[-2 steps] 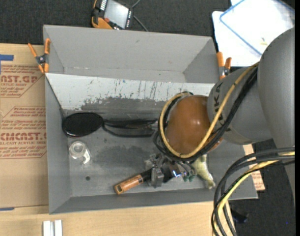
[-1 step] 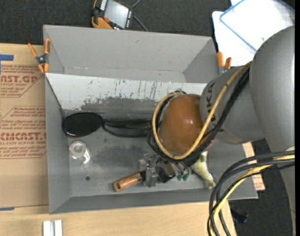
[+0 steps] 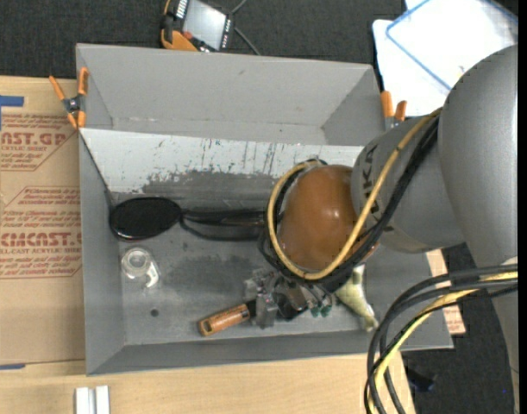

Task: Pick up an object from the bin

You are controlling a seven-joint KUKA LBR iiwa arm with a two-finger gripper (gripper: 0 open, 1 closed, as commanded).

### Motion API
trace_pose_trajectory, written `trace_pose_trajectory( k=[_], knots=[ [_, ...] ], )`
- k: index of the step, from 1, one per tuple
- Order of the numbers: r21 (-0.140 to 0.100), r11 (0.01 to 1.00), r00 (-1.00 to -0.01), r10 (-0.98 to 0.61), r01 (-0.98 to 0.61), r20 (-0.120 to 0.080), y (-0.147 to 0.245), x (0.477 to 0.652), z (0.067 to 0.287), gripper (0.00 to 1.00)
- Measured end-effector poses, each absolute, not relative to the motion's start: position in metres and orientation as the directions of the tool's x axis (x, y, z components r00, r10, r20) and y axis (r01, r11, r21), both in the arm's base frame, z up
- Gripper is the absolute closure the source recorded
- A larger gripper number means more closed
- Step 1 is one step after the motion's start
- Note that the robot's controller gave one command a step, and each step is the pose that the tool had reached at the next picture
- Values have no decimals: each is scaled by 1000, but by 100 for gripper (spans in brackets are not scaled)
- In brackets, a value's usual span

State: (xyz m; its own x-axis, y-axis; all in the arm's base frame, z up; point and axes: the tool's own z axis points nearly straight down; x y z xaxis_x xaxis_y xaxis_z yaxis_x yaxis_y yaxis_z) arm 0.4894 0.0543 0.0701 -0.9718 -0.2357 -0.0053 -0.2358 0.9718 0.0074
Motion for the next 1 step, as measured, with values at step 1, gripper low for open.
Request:
trace_pose_trajectory(
  k=[1],
  knots=[
    [8,972,-972,-235,-236,-5,54,489,70,100]
  ],
)
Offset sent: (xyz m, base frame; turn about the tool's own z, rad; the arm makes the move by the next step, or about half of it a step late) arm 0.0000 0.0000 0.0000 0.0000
